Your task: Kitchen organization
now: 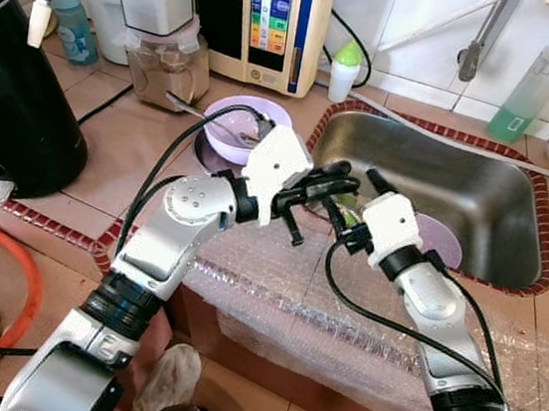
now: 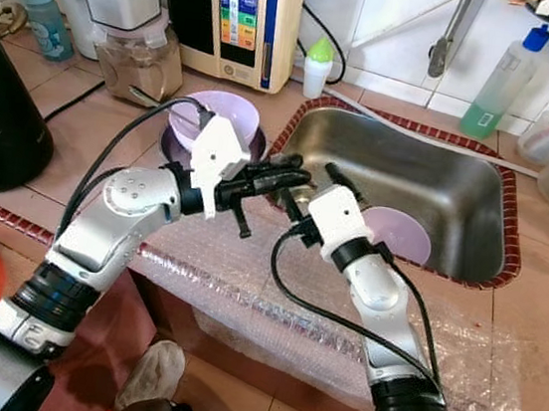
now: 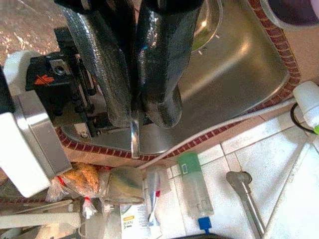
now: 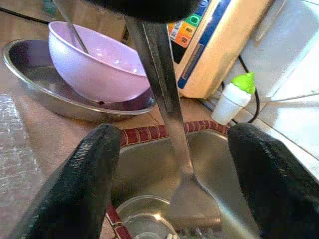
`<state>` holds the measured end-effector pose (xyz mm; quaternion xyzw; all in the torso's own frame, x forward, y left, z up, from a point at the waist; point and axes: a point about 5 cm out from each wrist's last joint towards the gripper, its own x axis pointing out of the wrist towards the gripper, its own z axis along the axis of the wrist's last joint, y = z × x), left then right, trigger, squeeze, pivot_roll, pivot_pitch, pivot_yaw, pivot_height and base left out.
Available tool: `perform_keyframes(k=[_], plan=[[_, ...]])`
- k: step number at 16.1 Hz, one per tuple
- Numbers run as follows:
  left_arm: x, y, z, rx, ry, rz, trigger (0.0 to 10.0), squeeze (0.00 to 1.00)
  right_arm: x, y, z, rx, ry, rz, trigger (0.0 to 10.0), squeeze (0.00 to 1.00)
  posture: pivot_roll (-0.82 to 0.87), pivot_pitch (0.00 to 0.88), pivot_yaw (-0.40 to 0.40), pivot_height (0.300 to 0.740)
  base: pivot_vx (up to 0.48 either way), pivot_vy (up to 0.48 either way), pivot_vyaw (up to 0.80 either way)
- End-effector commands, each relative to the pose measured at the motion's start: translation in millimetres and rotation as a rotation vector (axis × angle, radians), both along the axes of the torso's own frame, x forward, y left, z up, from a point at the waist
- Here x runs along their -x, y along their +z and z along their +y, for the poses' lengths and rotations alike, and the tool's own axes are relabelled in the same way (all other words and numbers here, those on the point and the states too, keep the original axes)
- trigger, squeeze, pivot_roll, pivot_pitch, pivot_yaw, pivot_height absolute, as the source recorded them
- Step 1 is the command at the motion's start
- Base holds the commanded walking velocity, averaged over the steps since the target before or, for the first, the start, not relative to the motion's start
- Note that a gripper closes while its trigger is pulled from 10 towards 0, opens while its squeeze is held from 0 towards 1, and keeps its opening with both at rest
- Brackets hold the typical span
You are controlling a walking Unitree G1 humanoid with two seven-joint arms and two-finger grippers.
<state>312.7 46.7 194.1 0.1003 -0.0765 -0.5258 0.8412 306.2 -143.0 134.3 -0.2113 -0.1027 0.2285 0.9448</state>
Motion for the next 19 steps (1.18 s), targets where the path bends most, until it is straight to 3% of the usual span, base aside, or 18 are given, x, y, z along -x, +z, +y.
perform_keyframes(k=[1,9,19], plan=[[3.0,2,-1.0,-0.018,-0.006,-0.013,0.0,0.0,-2.3,0,2.1,0.007,0.021,0.009,0.0,0.0,-0.04,0.011,0.019,0.74,0.0,0.0,0.0],[3.2,3,-1.1,-0.027,0.006,-0.013,0.0,0.0,-10.0,-7,0.7,-0.085,-0.007,0.081,0.0,0.0,-0.04,0.007,0.011,0.74,0.0,0.0,0.0],[3.4,1,-0.7,-0.034,0.01,-0.009,0.0,0.0,-15.9,-5,-2.4,-0.162,-0.044,0.092,0.0,0.0,-0.04,0.011,0.01,0.74,0.0,0.0,0.0]])
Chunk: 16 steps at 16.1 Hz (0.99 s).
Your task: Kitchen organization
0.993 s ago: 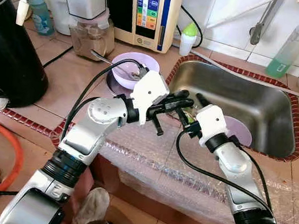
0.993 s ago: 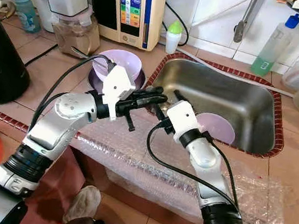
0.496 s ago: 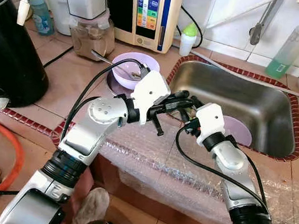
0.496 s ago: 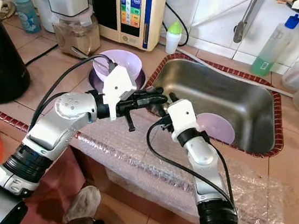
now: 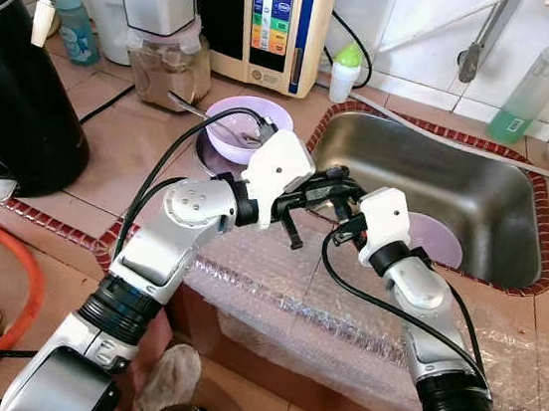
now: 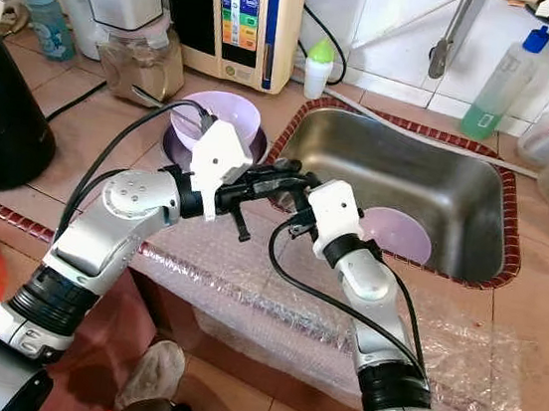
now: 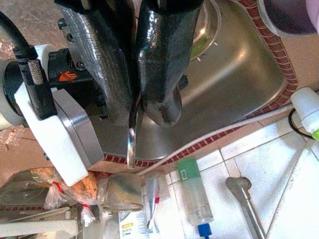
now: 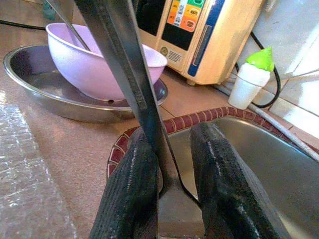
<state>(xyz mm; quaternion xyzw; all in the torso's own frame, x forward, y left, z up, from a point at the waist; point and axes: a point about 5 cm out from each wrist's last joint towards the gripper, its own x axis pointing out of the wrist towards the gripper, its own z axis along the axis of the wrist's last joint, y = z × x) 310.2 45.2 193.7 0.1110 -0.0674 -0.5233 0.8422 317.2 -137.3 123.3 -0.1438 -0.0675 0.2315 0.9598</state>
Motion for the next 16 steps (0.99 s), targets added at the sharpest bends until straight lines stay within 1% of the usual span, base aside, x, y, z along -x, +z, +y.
perform_keyframes(k=[1,4,6,7,8,9,10,11,13,16], plan=[[1.0,1,0.7,-0.008,0.002,-0.011,0.0,0.0,-4.5,6,-8.3,-0.046,-0.044,-0.009,0.0,0.0,-0.04,0.011,0.01,0.74,0.0,0.0,0.0],[0.9,-4,3.1,-0.016,0.005,-0.003,0.0,0.0,-5.1,7,-10.8,-0.048,-0.053,-0.014,0.0,0.0,-0.04,0.01,0.015,0.74,0.0,0.0,0.0],[-0.6,-9,7.4,-0.03,0.025,0.002,0.0,0.0,-6.0,7,-15.0,-0.039,-0.065,-0.019,0.0,0.0,-0.04,0.012,0.019,0.74,0.0,0.0,0.0],[-1.2,-9,8.6,-0.027,0.033,0.006,0.1,0.16,-6.7,7,-16.6,-0.034,-0.072,-0.019,0.0,0.0,-0.04,0.013,0.019,0.74,0.0,0.0,0.0],[-1.8,-9,9.8,-0.03,0.045,0.001,2.7,0.85,-7.3,6,-18.1,-0.029,-0.077,-0.016,0.0,0.0,-0.04,0.014,0.018,0.74,0.0,0.0,0.0],[-2.5,-11,12.3,-0.043,0.055,-0.007,10.0,1.0,-9.6,6,-20.2,-0.015,-0.086,-0.013,0.0,0.0,-0.03,0.018,0.017,0.74,0.0,0.0,0.0],[-2.5,-11,14.9,-0.057,0.068,-0.027,10.0,1.0,-12.9,4,-22.8,0.007,-0.104,-0.007,0.0,0.0,-0.03,0.02,0.017,0.74,0.0,0.0,0.0],[-1.7,-12,16.6,-0.054,0.078,-0.027,10.0,1.0,-15.6,2,-25.2,0.008,-0.119,0.01,0.0,0.0,-0.02,0.022,0.018,0.74,0.0,0.0,0.0],[1.7,-14,19.3,-0.059,0.086,-0.034,10.0,1.0,-21.2,-2,-31.6,-0.001,-0.163,0.041,0.0,0.0,-0.01,0.035,0.02,0.74,0.0,0.0,0.0],[6.5,-23,25.9,-0.09,0.106,-0.033,10.0,1.0,-33.0,-6,-41.1,-0.01,-0.233,0.093,0.0,0.0,0.01,0.05,0.024,0.74,0.0,0.0,0.0]])
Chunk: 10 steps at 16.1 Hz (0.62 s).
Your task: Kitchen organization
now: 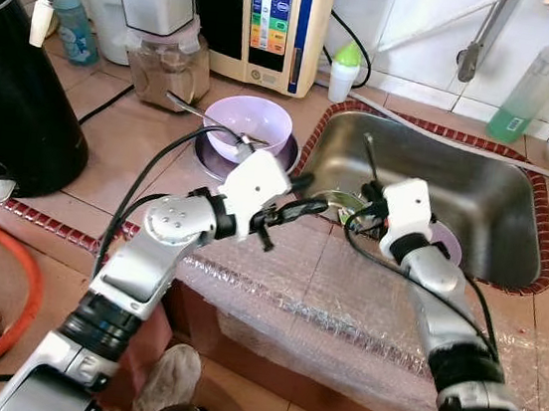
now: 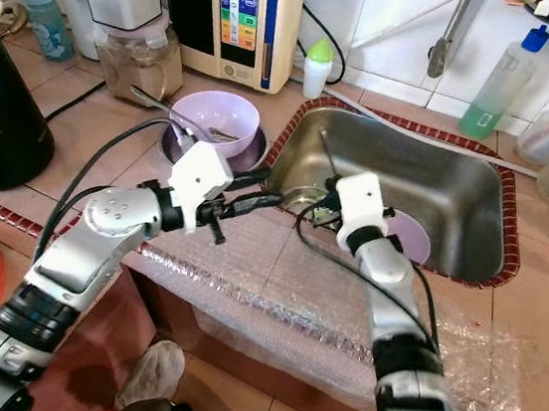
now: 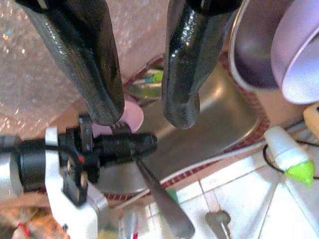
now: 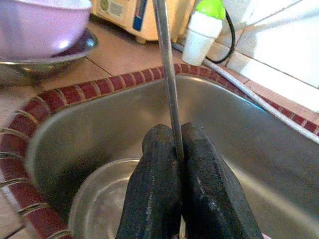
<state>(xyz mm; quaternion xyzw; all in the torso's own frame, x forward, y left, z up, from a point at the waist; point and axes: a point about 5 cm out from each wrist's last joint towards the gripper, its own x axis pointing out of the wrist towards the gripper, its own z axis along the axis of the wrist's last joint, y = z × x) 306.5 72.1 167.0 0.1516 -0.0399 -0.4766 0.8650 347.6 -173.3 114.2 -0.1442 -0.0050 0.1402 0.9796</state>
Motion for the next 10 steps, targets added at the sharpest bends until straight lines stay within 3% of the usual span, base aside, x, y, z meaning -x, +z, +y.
perform_keyframes(k=[1,4,8,10], plan=[[3.5,3,-0.7,-0.01,-0.01,-0.028,10.0,1.0,-3.6,3,-6.0,-0.024,-0.039,0.0,0.0,0.0,0.01,0.05,0.024,0.74,0.0,0.0,0.0],[15.7,-17,4.3,-0.045,0.007,0.021,10.0,1.0,-12.3,-10,-12.4,-0.017,-0.125,0.111,0.0,0.0,0.03,0.065,0.026,0.74,0.0,0.0,0.0],[18.9,-30,9.1,-0.046,0.043,0.07,10.0,1.0,-6.7,-29,-23.2,0.009,-0.178,0.22,0.0,0.0,0.05,0.074,0.021,0.74,0.0,0.0,0.0],[19.0,-30,11.5,-0.05,0.057,0.068,10.0,1.0,-3.5,-37,-26.0,-0.043,-0.194,0.268,0.0,0.0,0.05,0.073,0.023,0.74,0.0,0.0,0.0]])
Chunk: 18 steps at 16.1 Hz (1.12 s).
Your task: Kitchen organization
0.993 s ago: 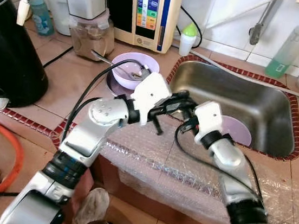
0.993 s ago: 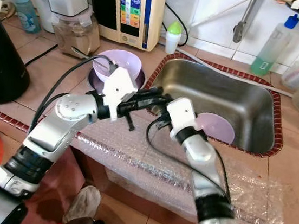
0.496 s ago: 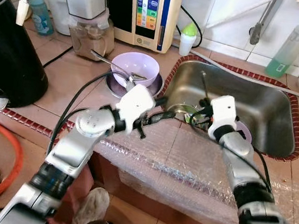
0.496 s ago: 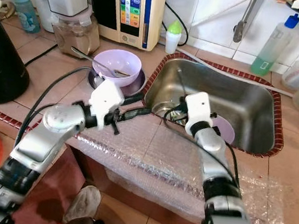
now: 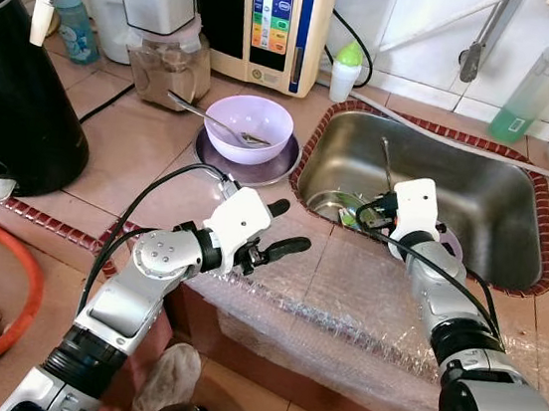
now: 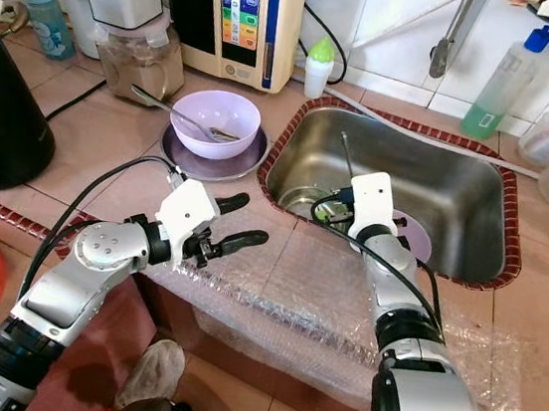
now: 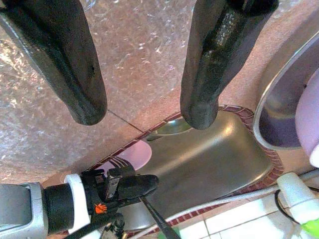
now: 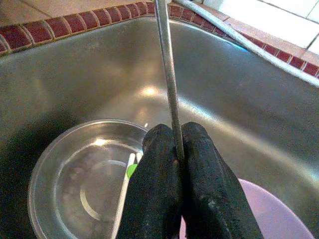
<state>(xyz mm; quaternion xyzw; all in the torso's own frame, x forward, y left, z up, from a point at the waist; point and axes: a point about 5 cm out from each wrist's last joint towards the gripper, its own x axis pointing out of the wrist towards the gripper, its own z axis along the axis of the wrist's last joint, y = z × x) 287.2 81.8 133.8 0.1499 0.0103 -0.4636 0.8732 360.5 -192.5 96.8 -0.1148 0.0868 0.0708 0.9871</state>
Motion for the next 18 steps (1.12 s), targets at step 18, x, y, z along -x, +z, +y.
perform_keyframes(k=[18], plan=[[-24.3,30,15.1,0.113,0.215,-0.144,10.0,1.0,8.2,10,14.0,-0.098,0.043,-0.199,10.0,1.0,0.04,0.053,0.018,0.74,0.0,0.0,0.0]])
